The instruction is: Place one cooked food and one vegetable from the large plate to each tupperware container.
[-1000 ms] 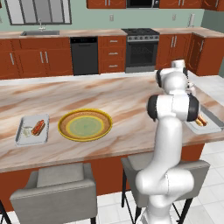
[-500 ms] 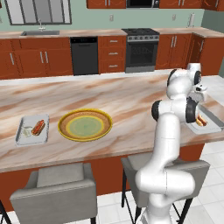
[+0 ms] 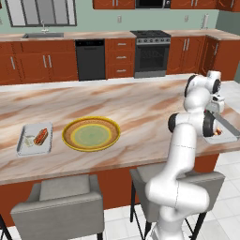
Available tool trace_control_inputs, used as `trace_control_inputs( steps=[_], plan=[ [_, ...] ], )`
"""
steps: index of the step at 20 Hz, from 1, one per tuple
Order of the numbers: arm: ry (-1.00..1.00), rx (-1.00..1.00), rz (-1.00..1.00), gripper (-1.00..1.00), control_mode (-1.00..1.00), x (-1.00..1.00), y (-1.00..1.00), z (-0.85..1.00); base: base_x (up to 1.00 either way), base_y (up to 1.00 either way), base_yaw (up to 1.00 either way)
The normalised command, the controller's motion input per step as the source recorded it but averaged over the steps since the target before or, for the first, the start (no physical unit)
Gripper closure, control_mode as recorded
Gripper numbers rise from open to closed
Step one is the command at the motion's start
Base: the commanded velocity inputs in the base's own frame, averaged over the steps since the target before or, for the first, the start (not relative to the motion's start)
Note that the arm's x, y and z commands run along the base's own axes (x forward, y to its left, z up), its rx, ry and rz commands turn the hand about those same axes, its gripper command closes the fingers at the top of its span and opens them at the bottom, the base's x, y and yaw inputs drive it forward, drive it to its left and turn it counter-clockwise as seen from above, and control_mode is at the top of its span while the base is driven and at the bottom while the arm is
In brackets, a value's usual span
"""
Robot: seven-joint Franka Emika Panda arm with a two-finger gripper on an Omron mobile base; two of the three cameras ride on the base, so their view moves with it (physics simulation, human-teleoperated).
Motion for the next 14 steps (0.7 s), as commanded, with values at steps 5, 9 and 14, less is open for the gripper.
trace_control_inputs(
  steps=[5, 9, 14],
  plan=[
    [-0.01, 0.05, -0.10, 1.00, -1.00, 0.00, -0.21, -0.35, 0.00, 0.00, 0.00],
    [-0.01, 0.06, -0.12, 1.00, -1.00, -0.22, -0.04, -0.34, 0.00, 0.00, 0.00],
    [0.00, 0.03, -0.17, 1.00, -1.00, -0.13, 0.04, -0.19, 0.00, 0.00, 0.00]
  ],
)
